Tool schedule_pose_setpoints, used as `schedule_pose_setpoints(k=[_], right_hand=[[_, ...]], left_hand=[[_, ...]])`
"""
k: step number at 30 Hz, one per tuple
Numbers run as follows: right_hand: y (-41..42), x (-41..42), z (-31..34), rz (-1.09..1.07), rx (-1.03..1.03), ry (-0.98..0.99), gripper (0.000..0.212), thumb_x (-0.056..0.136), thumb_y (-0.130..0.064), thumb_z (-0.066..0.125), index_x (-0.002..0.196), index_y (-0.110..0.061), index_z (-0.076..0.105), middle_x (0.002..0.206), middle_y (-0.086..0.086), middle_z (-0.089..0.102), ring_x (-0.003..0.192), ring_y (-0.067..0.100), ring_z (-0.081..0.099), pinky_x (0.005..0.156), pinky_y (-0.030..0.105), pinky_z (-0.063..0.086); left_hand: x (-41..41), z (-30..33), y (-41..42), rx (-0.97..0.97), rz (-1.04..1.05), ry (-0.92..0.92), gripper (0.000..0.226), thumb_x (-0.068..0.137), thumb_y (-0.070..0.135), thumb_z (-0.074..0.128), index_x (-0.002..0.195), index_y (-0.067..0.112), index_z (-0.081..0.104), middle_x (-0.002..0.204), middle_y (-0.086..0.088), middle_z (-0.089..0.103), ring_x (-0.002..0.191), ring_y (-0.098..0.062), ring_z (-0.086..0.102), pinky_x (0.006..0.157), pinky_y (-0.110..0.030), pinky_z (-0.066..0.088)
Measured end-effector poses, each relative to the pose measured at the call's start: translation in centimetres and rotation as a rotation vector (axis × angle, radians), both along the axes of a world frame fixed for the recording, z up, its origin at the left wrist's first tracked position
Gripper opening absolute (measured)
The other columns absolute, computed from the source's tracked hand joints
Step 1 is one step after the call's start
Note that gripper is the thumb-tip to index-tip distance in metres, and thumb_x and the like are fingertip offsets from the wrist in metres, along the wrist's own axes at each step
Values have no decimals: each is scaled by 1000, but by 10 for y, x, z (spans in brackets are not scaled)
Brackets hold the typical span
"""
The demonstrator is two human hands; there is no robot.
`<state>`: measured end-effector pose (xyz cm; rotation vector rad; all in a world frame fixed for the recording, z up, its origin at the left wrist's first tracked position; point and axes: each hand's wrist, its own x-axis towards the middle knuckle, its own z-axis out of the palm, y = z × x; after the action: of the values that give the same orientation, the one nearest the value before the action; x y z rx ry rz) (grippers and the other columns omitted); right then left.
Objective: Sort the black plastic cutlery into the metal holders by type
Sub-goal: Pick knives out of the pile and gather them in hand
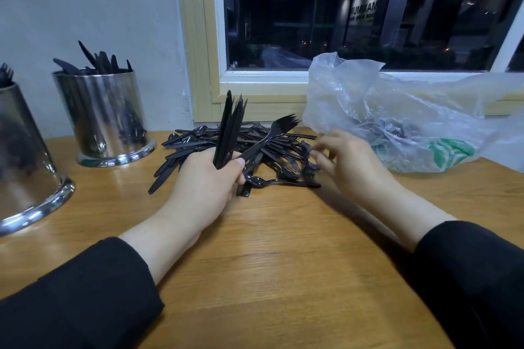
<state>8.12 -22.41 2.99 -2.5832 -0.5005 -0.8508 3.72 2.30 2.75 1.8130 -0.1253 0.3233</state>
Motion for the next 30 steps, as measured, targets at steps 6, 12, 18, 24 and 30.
schedule_pose_setpoints(k=[6, 12, 18, 24, 30], right_hand=[[4, -20, 32, 110, 599, -220, 8, 97, -18, 61, 98, -25, 65, 75, -7, 63, 73, 16, 60, 68, 29, 48], [17, -20, 29, 234, 919, 90, 14, 95, -11, 66, 90, -19, 77, 78, 6, 75, 70, 14, 66, 74, 30, 55], [19, -23, 27, 326, 990, 283, 17, 91, -4, 69, 105, -13, 75, 90, 9, 78, 86, 19, 74, 89, 30, 57], [18, -19, 25, 212, 819, 146, 8, 93, -18, 72, 86, -19, 76, 69, 2, 72, 61, 12, 63, 70, 35, 55], [17, -20, 24, 142, 695, 69, 11, 94, -30, 70, 84, -27, 70, 65, -5, 65, 56, 8, 56, 63, 32, 52]], left_hand=[[4, 2, 2, -27, 70, -81, 15, 100, 15, 59, 90, 19, 70, 70, -1, 69, 54, -10, 59, 50, -22, 41], [4, 1, 3, 77, 132, -136, 18, 100, 21, 61, 88, 27, 73, 84, 13, 77, 58, 1, 58, 66, -29, 43], [2, 1, 1, 83, 81, -85, 15, 102, 22, 59, 95, 24, 73, 85, 14, 78, 67, 2, 68, 59, -28, 42], [-4, 2, -3, 90, 29, -62, 12, 102, 20, 60, 98, 24, 71, 83, 10, 78, 62, 1, 69, 57, -27, 42], [-7, 4, -3, 70, -4, -24, 12, 102, 22, 61, 100, 26, 72, 81, 2, 79, 51, -1, 63, 58, -28, 44]])
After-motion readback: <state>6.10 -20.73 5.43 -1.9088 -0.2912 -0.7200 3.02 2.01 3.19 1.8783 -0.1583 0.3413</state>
